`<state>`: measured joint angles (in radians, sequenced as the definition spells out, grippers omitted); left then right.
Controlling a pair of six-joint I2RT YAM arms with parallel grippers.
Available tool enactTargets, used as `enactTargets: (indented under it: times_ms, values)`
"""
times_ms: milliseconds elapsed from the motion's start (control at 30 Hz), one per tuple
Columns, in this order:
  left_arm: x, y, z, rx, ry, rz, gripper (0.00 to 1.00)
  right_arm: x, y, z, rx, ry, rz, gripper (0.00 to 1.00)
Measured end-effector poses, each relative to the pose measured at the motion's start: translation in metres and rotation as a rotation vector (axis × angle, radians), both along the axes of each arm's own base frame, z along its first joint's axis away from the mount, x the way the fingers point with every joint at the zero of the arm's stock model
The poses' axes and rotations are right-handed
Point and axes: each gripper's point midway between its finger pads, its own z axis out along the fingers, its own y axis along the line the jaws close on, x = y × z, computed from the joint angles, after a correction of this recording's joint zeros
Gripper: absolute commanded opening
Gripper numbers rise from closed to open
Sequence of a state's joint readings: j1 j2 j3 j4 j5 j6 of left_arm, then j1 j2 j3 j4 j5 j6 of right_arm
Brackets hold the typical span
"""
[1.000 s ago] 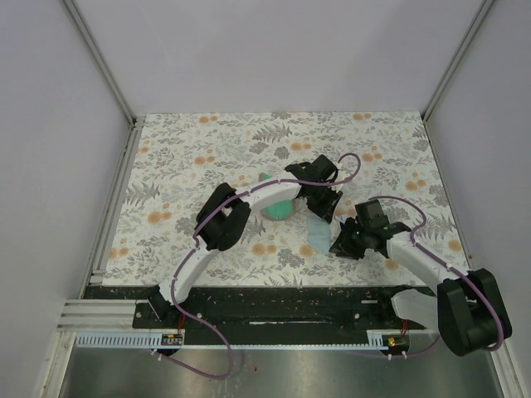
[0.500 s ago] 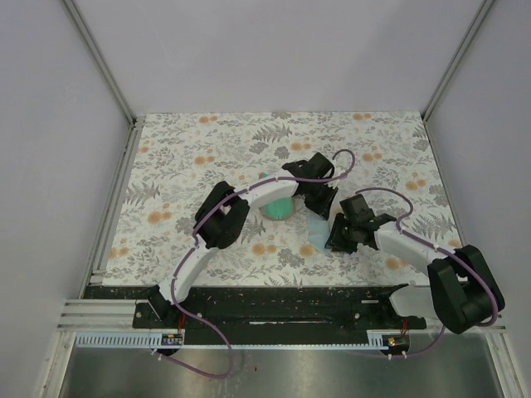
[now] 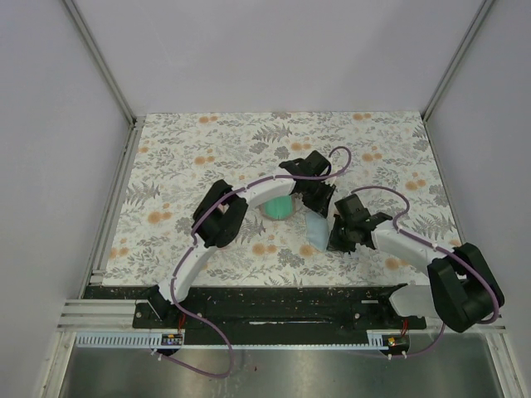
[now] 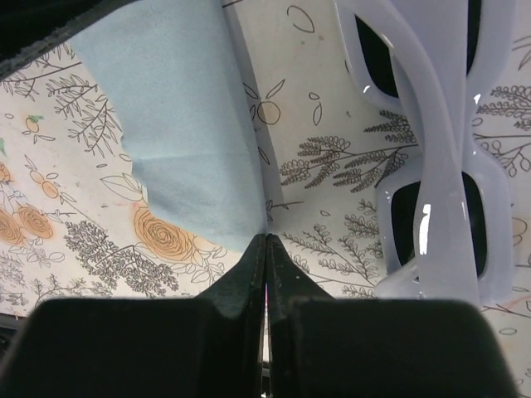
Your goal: Organize the sunglasses
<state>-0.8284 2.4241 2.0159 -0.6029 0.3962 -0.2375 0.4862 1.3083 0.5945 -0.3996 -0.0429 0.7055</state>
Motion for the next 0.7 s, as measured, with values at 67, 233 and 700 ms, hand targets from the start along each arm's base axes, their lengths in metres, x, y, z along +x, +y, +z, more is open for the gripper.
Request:
enactTargets:
  times_ms: [67,233,700]
  values:
    - [-0.001,0.002,0.002,0.001,-0.001,0.001,0.35,-0.002,-0.001,0.003,-0.003,0.0,0.0,0.0]
    - [-0.001,0.009,0.012,0.014,-0.017,0.004,0.49,-0.004,-0.003,0.012,-0.008,0.003,-0.002,0.0]
    - [-0.001,0.004,0.008,0.065,-0.071,-0.044,0.54,-0.014,-0.002,0.012,0.001,0.053,0.013,0.0]
